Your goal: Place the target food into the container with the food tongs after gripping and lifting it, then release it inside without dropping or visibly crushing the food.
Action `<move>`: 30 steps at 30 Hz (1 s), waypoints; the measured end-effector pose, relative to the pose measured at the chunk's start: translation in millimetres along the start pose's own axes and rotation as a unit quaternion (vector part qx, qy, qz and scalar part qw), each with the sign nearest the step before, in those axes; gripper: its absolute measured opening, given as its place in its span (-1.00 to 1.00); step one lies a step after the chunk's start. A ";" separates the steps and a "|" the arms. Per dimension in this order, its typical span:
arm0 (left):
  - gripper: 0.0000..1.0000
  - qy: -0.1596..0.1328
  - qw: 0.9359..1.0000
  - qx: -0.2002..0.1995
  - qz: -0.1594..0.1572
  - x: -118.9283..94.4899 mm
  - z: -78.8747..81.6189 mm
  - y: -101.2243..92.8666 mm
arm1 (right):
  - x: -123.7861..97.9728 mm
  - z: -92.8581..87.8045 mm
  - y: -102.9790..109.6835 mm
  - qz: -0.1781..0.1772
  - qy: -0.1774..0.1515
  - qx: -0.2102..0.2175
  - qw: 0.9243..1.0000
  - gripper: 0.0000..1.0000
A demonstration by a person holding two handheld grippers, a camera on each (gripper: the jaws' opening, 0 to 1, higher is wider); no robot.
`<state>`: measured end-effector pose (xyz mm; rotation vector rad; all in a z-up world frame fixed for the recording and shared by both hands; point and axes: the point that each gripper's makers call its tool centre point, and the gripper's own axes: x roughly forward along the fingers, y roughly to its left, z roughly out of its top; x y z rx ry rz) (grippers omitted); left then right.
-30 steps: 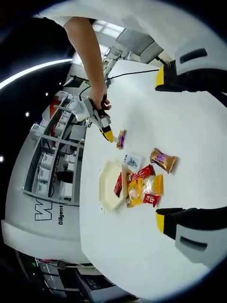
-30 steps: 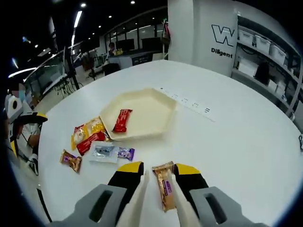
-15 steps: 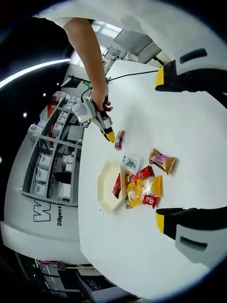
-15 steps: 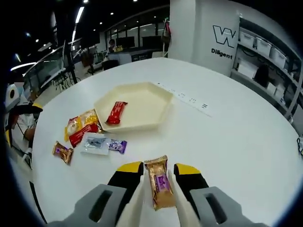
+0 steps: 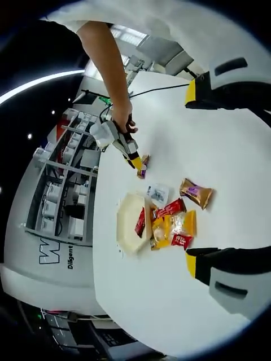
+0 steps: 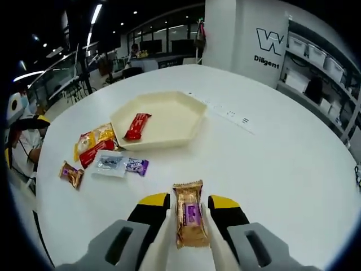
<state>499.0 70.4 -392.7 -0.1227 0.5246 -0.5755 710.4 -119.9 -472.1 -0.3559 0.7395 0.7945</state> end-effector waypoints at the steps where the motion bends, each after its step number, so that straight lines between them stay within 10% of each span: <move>1: 0.98 0.000 1.000 0.000 0.000 0.0 -0.2 -0.1 | 1.2 -2.3 -0.2 0.000 0.004 0.002 1.000 -0.55; 19: 0.98 0.001 1.000 -0.001 0.007 0.4 -0.1 2.9 | -4.5 -1.9 7.6 0.004 0.002 0.062 0.998 -0.64; 30: 0.98 -0.020 1.000 0.008 0.011 0.5 18.8 7.6 | -18.4 36.7 21.1 0.012 -0.059 0.084 0.995 -0.64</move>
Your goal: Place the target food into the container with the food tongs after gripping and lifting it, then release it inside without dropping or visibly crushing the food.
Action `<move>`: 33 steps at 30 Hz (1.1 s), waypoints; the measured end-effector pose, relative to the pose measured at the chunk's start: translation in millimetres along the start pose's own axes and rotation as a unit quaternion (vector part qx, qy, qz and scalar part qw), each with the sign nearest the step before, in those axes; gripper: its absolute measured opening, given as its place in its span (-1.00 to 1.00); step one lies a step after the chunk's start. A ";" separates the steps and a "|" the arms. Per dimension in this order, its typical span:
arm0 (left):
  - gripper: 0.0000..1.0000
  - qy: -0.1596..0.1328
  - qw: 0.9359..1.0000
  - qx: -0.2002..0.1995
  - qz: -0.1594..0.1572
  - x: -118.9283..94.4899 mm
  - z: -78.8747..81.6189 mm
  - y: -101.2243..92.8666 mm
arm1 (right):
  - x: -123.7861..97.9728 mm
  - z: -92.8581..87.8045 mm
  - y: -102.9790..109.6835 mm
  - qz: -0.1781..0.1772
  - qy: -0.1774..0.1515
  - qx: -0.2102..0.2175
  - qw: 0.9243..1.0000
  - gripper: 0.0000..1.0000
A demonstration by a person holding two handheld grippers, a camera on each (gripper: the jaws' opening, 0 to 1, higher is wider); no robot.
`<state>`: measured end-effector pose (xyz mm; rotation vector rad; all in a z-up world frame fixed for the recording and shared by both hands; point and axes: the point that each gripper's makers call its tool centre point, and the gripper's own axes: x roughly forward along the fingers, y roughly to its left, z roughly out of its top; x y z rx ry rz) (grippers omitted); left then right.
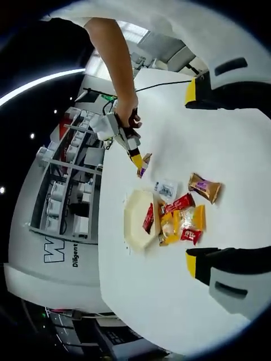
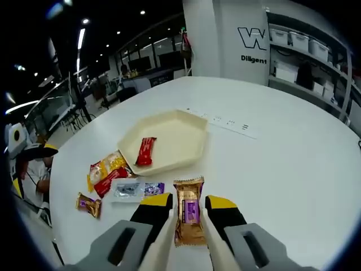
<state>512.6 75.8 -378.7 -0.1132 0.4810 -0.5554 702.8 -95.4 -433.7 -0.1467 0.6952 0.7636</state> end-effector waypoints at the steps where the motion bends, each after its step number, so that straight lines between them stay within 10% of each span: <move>1: 0.98 -0.004 1.000 0.000 0.000 0.1 1.8 0.4 | -0.3 5.6 0.8 0.002 -0.008 0.000 1.000 -0.64; 33: 0.98 -0.030 0.999 -0.007 0.015 -10.9 10.1 8.8 | 31.4 139.2 45.2 0.038 -0.094 -0.052 0.994 -0.61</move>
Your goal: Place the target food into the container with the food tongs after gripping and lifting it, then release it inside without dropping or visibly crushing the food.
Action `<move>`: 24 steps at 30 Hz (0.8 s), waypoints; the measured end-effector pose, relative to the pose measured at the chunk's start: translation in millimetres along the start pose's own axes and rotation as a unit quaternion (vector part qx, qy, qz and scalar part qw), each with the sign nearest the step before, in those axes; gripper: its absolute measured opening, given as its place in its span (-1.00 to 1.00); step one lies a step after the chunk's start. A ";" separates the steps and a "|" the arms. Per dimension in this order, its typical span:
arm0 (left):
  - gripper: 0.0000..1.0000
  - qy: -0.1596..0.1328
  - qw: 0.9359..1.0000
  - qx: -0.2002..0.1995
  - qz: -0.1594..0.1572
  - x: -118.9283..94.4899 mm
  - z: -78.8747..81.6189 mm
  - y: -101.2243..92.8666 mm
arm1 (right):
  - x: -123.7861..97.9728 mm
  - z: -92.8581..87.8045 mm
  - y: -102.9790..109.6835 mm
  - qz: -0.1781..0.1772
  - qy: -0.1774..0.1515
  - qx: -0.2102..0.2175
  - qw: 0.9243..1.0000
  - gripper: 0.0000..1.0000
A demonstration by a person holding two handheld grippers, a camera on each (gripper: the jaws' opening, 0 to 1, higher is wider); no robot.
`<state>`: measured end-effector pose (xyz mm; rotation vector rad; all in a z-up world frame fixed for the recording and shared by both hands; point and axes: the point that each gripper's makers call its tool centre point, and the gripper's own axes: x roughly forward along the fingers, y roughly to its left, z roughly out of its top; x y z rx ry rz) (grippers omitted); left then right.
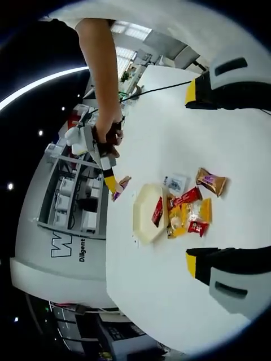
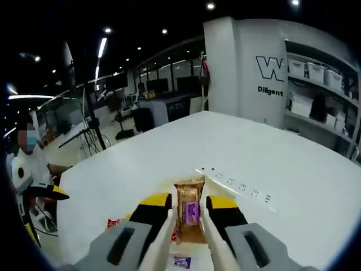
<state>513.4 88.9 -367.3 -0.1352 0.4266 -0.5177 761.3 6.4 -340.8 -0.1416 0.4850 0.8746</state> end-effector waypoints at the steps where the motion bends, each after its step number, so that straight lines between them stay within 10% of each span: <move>1: 0.98 0.000 1.000 0.000 0.000 -0.3 -0.2 0.0 | 0.2 1.3 -0.6 0.000 -0.003 -0.001 1.000 -0.60; 24: 0.98 -0.005 1.000 0.004 -0.001 -0.5 1.1 -2.6 | -12.3 -4.3 2.2 -0.004 0.003 -0.005 1.000 -0.60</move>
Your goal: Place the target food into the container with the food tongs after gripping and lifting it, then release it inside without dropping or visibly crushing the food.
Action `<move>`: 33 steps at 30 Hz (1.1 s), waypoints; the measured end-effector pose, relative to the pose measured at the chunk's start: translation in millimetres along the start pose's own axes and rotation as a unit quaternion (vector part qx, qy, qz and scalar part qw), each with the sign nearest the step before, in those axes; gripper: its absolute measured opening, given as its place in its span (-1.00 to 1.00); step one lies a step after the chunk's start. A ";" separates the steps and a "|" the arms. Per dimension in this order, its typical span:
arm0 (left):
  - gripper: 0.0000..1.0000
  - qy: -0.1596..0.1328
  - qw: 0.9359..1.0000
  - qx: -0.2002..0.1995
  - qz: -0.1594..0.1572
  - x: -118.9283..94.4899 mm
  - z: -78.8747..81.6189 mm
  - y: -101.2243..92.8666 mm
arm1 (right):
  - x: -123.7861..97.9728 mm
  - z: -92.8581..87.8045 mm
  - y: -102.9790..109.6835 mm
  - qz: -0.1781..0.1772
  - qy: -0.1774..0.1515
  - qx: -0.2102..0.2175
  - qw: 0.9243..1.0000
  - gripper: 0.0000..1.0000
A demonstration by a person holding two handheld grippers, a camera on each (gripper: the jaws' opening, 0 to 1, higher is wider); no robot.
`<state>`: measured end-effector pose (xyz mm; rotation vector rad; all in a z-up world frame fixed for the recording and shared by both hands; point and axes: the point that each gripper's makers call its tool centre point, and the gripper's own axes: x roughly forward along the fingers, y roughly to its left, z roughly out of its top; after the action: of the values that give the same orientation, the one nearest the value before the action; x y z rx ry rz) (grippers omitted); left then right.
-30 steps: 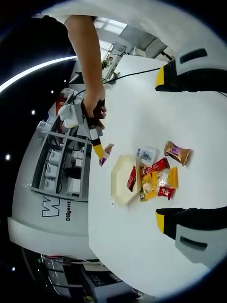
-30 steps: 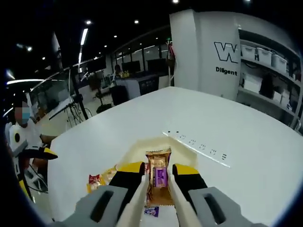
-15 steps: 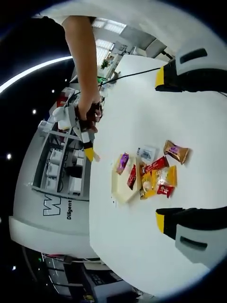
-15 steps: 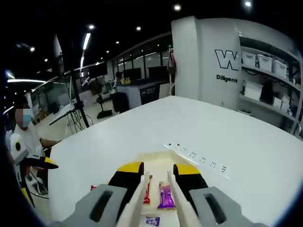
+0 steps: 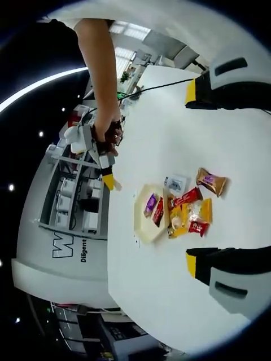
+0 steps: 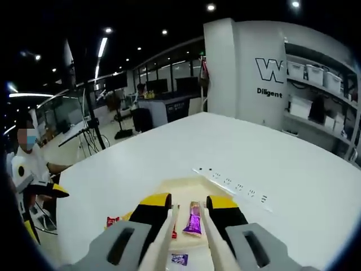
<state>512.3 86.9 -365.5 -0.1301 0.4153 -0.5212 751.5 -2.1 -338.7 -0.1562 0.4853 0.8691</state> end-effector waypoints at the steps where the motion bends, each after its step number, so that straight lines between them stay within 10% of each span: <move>1: 0.98 0.000 1.000 0.000 0.000 0.0 -0.1 -0.1 | 0.8 -0.2 0.1 0.001 0.000 0.002 1.000 -0.60; 33: 0.98 0.016 1.000 -0.002 -0.010 -1.3 -11.6 -6.5 | -8.4 -105.7 63.8 0.065 0.052 0.030 0.996 -0.59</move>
<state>503.5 81.8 -374.2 -0.1293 0.4471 -0.5431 661.7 -1.3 -423.9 -0.1165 0.6224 0.9756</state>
